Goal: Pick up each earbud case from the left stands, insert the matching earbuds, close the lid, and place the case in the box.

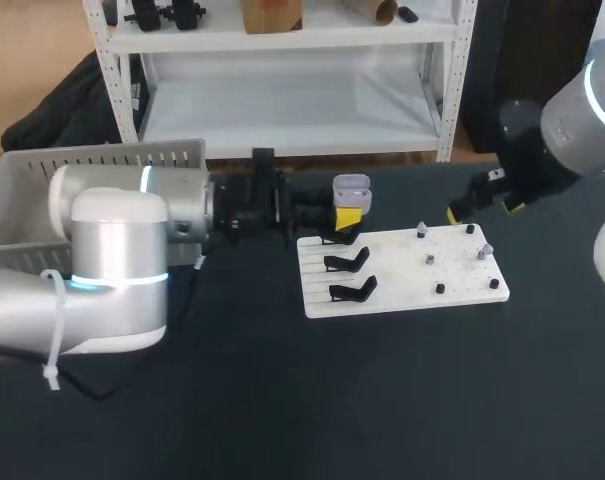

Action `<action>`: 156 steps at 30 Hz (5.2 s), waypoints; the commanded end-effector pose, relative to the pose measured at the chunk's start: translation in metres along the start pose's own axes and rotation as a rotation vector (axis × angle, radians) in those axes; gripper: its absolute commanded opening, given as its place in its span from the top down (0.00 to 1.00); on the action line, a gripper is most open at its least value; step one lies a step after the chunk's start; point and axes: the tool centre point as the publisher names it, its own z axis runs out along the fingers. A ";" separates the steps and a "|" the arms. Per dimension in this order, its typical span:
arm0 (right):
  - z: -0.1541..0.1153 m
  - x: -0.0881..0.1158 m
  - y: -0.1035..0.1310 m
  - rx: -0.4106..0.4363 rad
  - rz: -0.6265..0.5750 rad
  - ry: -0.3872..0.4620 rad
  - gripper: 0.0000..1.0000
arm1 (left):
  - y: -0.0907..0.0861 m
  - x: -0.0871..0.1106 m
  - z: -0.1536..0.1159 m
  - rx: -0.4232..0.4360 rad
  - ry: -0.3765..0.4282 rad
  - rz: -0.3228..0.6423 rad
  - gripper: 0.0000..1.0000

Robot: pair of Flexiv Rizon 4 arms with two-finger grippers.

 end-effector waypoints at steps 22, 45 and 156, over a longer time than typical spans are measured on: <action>0.047 0.035 -0.030 0.383 -0.123 0.197 0.20 | -0.006 -0.018 -0.027 -0.045 0.002 0.059 1.00; 0.074 0.034 -0.043 0.258 -0.172 0.335 0.52 | -0.006 -0.018 -0.027 -0.045 0.002 0.059 1.00; -0.083 -0.026 0.123 0.297 0.207 0.446 1.00 | -0.006 -0.018 -0.027 -0.045 0.002 0.059 1.00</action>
